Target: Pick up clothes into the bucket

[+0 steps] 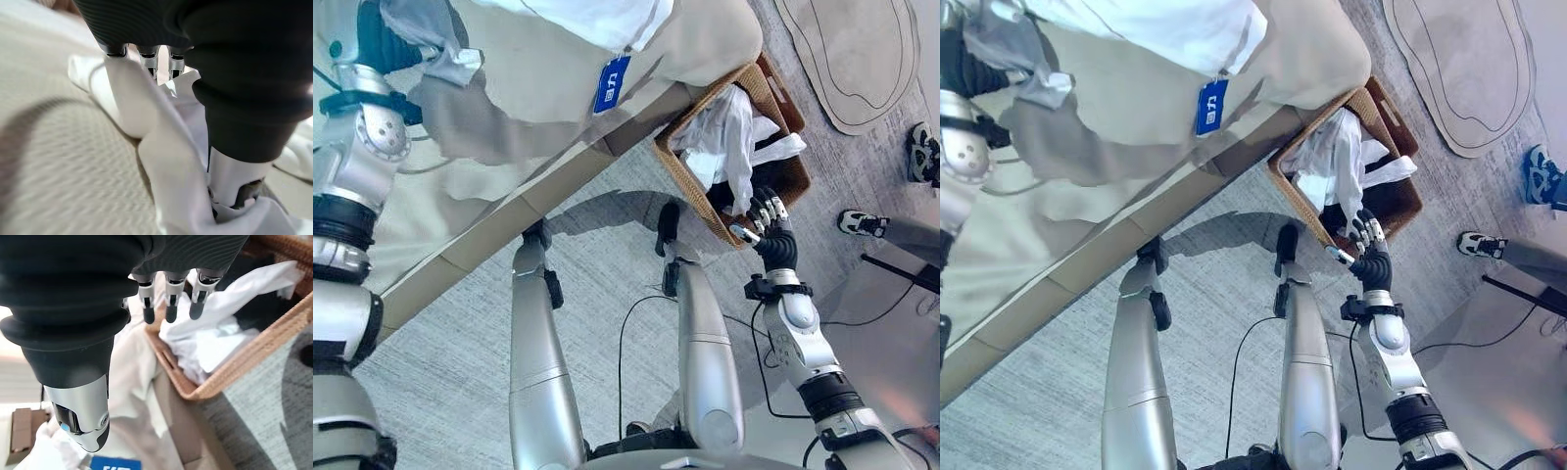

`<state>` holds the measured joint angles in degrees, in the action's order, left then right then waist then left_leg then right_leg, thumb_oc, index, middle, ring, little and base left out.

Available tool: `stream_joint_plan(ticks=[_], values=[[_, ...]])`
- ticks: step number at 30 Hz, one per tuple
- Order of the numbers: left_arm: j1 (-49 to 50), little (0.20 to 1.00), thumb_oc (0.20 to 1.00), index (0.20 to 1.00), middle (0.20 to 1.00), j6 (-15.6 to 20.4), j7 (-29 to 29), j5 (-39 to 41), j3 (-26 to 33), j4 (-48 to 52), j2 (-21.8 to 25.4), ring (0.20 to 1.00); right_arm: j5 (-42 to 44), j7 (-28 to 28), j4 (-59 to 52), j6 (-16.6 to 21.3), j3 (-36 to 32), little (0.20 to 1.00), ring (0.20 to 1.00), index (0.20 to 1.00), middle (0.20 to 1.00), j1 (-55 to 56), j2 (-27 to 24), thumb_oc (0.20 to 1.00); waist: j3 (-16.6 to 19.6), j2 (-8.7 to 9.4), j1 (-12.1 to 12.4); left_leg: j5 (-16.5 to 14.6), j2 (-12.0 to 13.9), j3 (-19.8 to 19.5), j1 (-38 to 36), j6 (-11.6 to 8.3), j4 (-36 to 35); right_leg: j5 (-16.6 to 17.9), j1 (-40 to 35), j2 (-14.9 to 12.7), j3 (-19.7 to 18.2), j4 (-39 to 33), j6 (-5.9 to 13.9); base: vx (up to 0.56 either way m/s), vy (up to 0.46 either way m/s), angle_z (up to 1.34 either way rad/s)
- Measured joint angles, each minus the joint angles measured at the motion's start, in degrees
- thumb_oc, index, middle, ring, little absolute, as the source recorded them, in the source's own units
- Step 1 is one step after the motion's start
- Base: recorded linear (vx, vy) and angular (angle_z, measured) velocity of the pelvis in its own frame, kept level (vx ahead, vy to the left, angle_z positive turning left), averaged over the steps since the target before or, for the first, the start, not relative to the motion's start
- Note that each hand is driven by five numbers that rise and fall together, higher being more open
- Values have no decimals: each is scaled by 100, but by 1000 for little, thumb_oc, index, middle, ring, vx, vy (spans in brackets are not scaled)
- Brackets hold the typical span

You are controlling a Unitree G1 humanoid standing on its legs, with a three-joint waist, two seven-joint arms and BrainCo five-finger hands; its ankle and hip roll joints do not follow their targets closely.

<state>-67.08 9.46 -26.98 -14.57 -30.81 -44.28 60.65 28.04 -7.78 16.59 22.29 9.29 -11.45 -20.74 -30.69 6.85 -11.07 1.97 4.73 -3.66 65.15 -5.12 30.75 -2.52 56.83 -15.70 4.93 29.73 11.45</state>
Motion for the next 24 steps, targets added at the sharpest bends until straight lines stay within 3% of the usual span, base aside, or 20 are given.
stream_joint_plan(ticks=[14, 17, 24], values=[[149, 200, 200, 200, 200, 163, 357, -31, 335, 236, 128, 200, 191, 318, -34, 0, -39, 1000, 1000, 1000, 1000, -10, 17, 1000, 6, -12, -6, -2, -17, 29, -41, -3, -5, 0, 11, -27, -32, 52, 0, 0, 0, 0], [623, 200, 200, 200, 200, 267, 409, -28, 568, 378, 61, 200, 191, 321, -29, -6, -48, 1000, 1000, 1000, 1000, -6, 16, 1000, 12, -24, 56, -2, -19, 47, -197, -2, -9, -4, -110, -30, -62, 69, -3, 0, 0, 0], [2389, 200, 200, 200, 200, 451, 566, -29, 1498, 1536, -619, 200, 171, 227, 126, -33, -295, 1000, 1000, 1000, 1000, -14, 17, 1000, 32, -38, 308, -18, -42, 98, -1116, 18, -509, -149, -809, -79, -50, -19, -63, -3, -24, 5]])
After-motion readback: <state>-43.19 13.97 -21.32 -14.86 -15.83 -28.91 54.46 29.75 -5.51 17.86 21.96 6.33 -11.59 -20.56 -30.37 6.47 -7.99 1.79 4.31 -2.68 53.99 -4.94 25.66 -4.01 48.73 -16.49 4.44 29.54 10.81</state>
